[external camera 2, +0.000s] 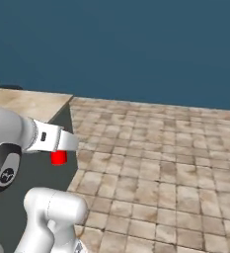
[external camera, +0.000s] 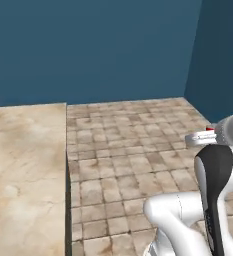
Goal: Open the fridge, grab two sodas, and place both sodas inside the bowl with ice on the dining counter.
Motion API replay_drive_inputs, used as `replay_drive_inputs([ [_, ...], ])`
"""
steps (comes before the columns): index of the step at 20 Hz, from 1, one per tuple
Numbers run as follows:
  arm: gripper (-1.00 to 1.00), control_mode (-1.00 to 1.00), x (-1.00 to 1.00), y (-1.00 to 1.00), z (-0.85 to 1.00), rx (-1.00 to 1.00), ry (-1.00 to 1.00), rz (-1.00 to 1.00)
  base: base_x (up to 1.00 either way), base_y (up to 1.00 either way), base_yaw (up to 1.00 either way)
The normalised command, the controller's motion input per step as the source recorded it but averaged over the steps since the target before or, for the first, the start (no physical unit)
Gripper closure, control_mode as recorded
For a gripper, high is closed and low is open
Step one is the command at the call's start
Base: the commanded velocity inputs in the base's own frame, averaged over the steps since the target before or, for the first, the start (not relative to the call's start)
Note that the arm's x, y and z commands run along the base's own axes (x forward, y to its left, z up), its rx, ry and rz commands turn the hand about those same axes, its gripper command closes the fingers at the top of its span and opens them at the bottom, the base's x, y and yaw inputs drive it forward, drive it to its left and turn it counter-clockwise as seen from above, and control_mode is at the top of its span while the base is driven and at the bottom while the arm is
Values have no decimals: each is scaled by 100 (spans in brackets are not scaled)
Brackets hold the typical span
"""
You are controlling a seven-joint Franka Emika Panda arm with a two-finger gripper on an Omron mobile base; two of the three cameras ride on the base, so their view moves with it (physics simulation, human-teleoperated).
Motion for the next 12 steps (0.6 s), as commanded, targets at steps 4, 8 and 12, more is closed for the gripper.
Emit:
replay_drive_inputs([
  [4, 100, 100, 0, 0, 0, 0, 0, 0, 100, -24, 45],
  [8, 100, 100, 0, 0, 0, 0, 0, 0, 100, -22, 43],
  [12, 100, 100, 0, 0, 0, 0, 0, 0, 100, -23, 42],
])
